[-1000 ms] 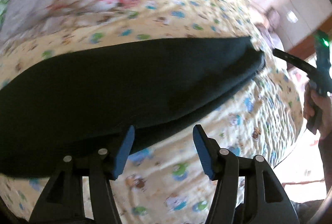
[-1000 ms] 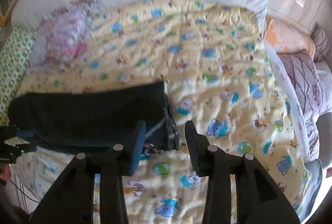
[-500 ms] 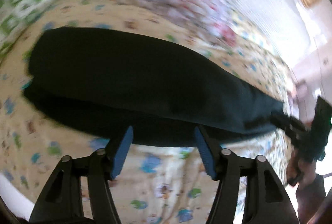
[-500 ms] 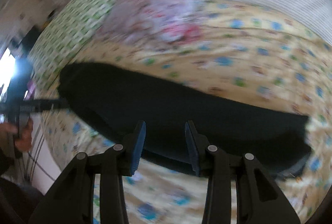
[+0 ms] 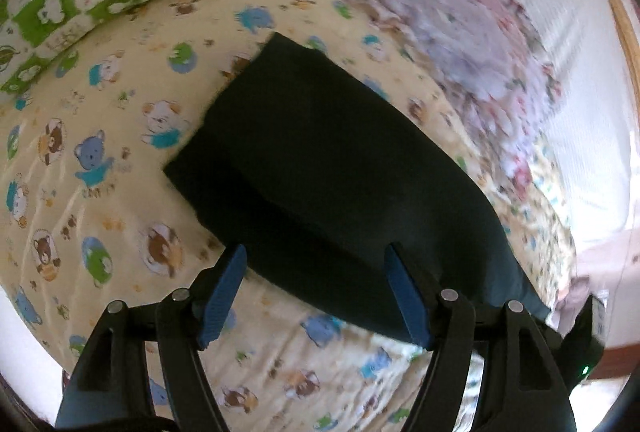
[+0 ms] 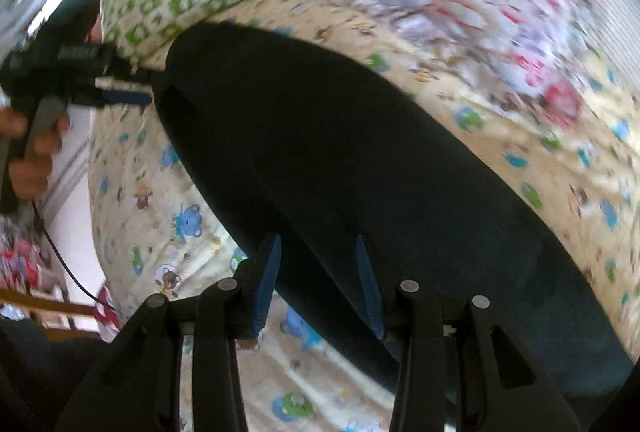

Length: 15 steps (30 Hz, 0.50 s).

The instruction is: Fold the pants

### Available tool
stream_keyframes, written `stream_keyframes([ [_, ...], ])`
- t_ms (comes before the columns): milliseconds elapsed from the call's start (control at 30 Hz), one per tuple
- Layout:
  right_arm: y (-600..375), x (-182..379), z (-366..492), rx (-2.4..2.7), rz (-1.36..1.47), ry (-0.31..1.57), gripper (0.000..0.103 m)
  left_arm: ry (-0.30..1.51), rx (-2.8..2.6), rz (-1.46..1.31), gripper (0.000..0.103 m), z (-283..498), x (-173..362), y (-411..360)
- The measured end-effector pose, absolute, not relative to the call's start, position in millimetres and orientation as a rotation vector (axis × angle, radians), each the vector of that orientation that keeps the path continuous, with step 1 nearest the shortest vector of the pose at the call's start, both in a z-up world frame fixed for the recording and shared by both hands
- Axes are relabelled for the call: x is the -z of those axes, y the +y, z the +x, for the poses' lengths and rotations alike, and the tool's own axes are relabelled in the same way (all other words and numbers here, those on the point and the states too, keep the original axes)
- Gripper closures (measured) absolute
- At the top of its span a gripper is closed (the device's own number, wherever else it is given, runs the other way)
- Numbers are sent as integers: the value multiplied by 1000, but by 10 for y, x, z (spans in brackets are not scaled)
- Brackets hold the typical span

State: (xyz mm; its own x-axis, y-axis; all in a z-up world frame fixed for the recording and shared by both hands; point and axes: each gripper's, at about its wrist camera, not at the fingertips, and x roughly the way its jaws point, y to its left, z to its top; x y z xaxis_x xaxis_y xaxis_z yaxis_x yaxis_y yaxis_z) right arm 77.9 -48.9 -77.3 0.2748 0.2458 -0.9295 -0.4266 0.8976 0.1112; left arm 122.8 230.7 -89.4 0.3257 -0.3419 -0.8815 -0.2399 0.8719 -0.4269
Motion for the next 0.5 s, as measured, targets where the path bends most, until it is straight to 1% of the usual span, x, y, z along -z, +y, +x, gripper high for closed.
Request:
stream_keyframes([
  [133,-414,923,828,-464,-218,1246,62,1290,23,-531,31,1374,1006,2337],
  [200,-430,975,868,-459,-207,1256,62,1287,11,-558,33,1439,1057,2367],
  [233,-449,987,889,-457,-191,1258,65,1285,5,-561,34,1461,1074,2369],
  [267,-467,990,904,-451,-178,1255,72,1281,-3,-555,42,1482,1083,2364],
  [300,-494,987,919,-445,-160,1256,94,1277,-12,-535,66,1489,1073,2354],
  [333,-532,971,933,-444,-131,1255,98,1277,-22,-505,82,1503,1055,2341],
  [367,-554,940,937,-445,-110,1243,98,1277,-21,-492,88,1508,1025,2332],
  [400,-583,890,929,-448,-89,1227,98,1261,-9,-499,90,1497,977,2343],
  [500,-596,709,867,-475,-44,1187,99,1214,25,-488,93,1424,771,2377],
])
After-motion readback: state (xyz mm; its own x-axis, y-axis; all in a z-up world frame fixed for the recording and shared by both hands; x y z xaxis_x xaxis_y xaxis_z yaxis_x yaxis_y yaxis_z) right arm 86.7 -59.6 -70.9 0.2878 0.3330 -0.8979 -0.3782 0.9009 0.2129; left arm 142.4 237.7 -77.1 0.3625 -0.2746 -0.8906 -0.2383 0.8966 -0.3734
